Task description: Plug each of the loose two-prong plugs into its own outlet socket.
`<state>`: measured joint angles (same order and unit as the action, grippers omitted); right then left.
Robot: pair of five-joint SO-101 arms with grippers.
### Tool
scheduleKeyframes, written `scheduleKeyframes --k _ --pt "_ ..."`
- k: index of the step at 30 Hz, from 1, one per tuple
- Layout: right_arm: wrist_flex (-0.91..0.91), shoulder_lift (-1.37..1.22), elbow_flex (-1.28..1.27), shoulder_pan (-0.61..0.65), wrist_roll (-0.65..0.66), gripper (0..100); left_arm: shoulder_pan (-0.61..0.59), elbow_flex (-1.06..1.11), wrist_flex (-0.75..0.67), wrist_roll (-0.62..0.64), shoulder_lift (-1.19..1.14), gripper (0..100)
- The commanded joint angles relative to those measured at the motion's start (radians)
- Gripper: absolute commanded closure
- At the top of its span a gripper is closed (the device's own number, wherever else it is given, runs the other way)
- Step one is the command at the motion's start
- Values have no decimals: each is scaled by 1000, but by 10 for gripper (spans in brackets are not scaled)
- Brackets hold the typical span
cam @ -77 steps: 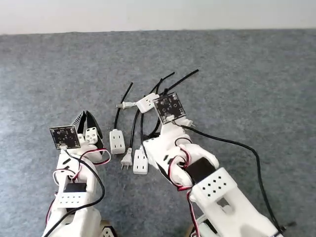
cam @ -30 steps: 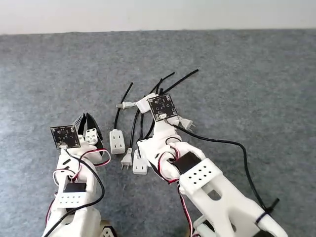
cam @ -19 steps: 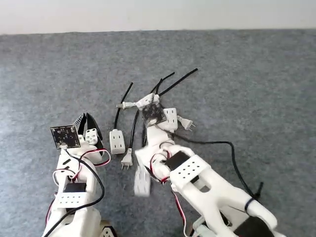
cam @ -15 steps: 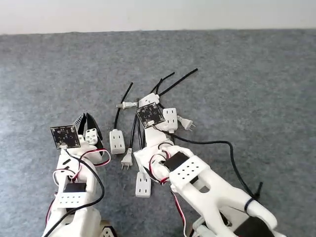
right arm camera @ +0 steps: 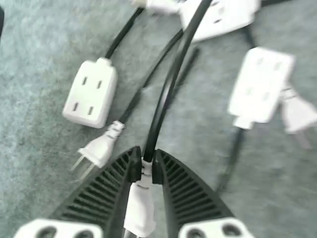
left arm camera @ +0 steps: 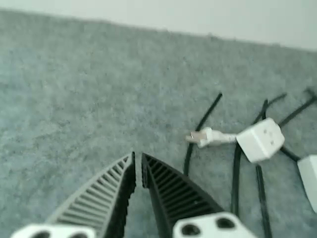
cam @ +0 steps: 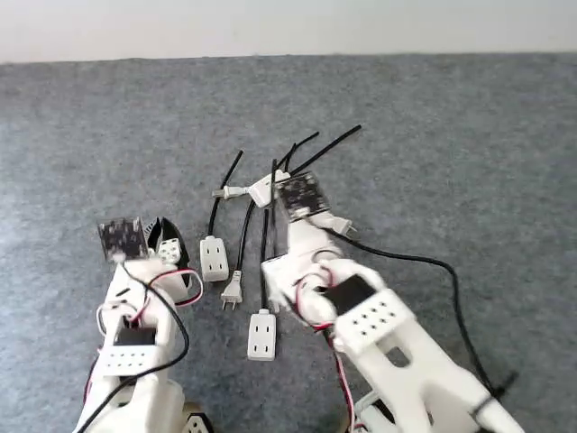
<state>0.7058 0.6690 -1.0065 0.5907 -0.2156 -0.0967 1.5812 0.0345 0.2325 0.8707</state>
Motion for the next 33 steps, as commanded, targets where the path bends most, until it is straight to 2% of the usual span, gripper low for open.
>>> scheduleKeyframes --k 1,5,8,11,13,15,19,22,24,33 --pt "56 131 21 -107 31 991 95 -160 359 38 12 978" --pt "73 151 21 -219 69 991 270 -197 506 43 20 974" --pt "73 151 25 -274 81 991 388 -214 603 132 15 949" --pt "73 151 25 -295 94 991 465 -251 724 235 14 829" --pt "73 151 25 -300 94 991 476 -262 766 247 14 741" --pt "73 151 25 -298 94 991 477 -269 796 247 14 710" --pt "71 151 25 -298 94 991 470 -357 948 241 14 777" --pt "71 151 25 -298 94 991 470 -452 1091 169 12 823" --pt "71 151 25 -300 94 991 474 -470 1135 155 12 837" --pt "71 151 25 -297 95 991 489 -417 1114 178 11 836"
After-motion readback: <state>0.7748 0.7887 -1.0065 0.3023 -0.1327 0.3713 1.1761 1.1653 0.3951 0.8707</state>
